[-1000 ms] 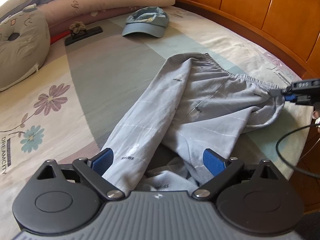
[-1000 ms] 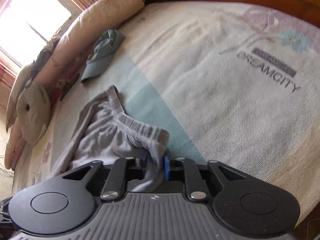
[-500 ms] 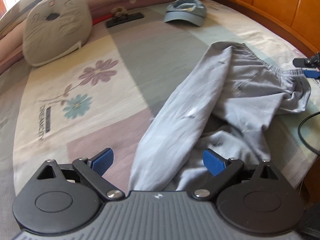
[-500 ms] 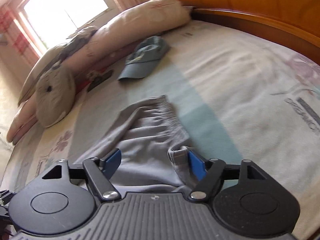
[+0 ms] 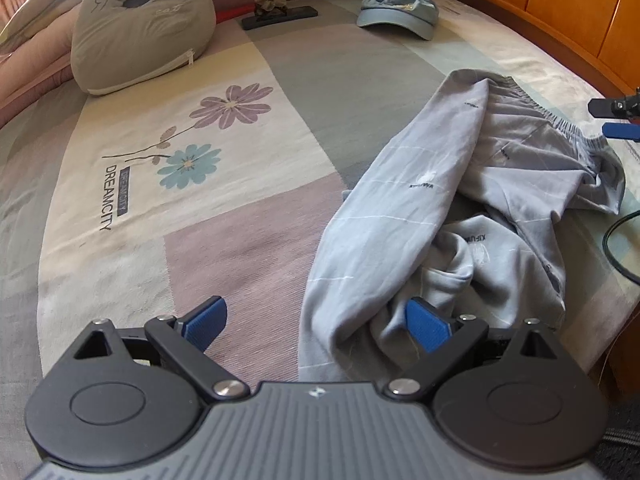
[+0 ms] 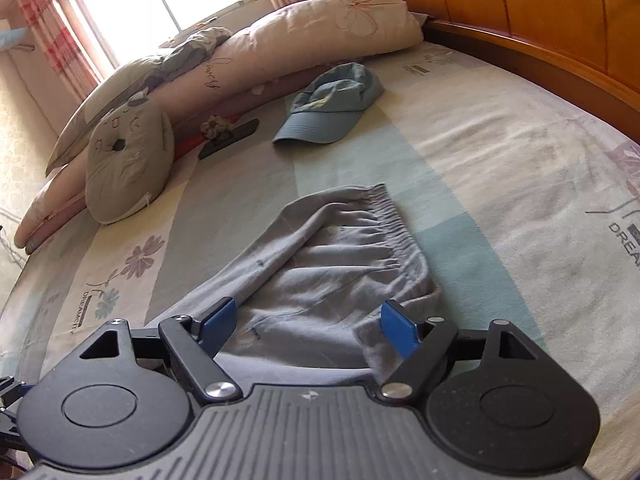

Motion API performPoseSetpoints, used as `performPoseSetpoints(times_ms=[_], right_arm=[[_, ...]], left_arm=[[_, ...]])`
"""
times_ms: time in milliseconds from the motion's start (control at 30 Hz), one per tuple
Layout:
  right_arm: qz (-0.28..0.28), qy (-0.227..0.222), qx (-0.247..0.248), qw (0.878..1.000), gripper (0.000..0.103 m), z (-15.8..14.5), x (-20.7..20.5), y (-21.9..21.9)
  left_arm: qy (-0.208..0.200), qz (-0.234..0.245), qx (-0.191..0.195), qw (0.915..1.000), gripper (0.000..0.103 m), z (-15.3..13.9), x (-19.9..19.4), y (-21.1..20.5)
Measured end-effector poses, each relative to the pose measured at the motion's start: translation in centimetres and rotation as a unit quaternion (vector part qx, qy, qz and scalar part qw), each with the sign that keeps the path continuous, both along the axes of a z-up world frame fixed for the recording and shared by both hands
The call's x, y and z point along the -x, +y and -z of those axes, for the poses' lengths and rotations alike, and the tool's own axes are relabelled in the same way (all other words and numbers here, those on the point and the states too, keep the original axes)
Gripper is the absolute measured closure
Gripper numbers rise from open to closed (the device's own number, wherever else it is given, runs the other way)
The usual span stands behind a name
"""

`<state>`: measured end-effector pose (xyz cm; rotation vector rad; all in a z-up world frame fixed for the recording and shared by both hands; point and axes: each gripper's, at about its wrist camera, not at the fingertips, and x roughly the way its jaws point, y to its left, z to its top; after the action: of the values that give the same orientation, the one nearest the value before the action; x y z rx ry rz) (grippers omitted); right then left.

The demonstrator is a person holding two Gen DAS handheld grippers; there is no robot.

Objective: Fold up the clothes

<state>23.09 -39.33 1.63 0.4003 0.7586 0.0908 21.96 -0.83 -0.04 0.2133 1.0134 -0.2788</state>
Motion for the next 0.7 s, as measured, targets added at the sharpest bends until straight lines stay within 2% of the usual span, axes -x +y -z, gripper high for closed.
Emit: performPoseSetpoints(times_ms=[267, 467, 700], right_arm=[[-0.025, 0.001, 0.001, 1.000, 0.017, -0.3, -0.1, 2.1], [-0.058, 0.011, -0.010, 0.998, 0.017, 0.1, -1.0, 4.5], [-0.160, 0.041, -0.015, 0.986, 0.012, 1.2, -1.9, 10.1]], left_arm=[[0.010, -0.014, -0.006, 0.9998, 0.007, 0.6, 0.5, 1.7], [0.025, -0.053, 0.017, 0.9982, 0.007, 2.5, -0.5, 2.8], [-0.005, -0.079, -0.012, 0.9968, 0.007, 2.4, -2.2, 3.5]])
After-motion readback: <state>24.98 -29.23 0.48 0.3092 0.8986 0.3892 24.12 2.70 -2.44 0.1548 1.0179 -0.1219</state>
